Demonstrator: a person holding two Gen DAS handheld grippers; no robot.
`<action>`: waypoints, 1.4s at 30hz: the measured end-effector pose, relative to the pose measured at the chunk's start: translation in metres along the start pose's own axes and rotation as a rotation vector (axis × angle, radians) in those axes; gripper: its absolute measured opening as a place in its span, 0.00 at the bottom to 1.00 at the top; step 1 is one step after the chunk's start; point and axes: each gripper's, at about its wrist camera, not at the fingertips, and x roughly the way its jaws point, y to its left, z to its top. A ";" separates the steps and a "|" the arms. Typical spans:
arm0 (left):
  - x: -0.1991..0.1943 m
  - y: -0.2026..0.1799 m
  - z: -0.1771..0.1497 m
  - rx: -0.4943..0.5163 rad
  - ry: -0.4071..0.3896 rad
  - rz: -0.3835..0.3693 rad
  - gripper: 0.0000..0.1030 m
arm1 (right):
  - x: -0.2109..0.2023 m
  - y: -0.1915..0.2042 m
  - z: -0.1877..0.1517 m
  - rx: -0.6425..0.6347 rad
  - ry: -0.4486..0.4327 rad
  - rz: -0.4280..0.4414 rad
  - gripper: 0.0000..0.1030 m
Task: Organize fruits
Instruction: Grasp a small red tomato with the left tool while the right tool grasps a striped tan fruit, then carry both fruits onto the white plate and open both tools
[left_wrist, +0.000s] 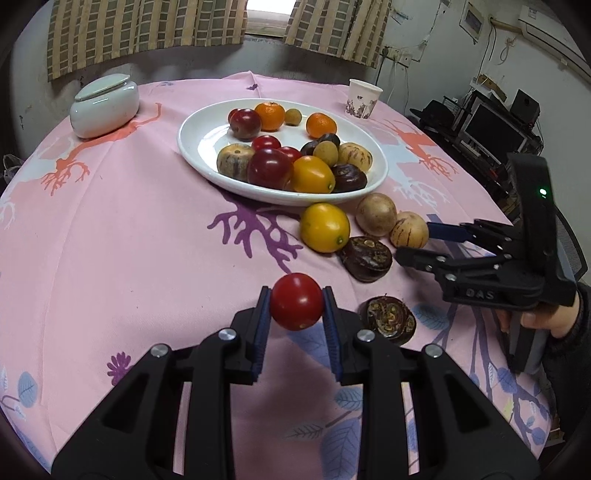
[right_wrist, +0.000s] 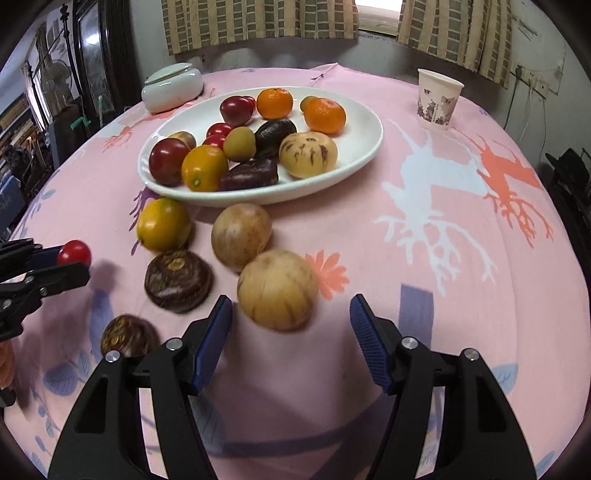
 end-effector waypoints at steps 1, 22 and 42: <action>0.000 0.000 0.000 -0.004 0.001 -0.007 0.27 | 0.003 0.000 0.003 -0.008 0.006 -0.013 0.64; -0.017 -0.009 0.008 0.000 -0.027 -0.006 0.27 | -0.074 -0.012 -0.018 -0.042 -0.143 0.079 0.41; -0.026 -0.011 0.076 0.082 -0.091 0.114 0.27 | -0.079 -0.002 0.046 -0.090 -0.268 0.108 0.41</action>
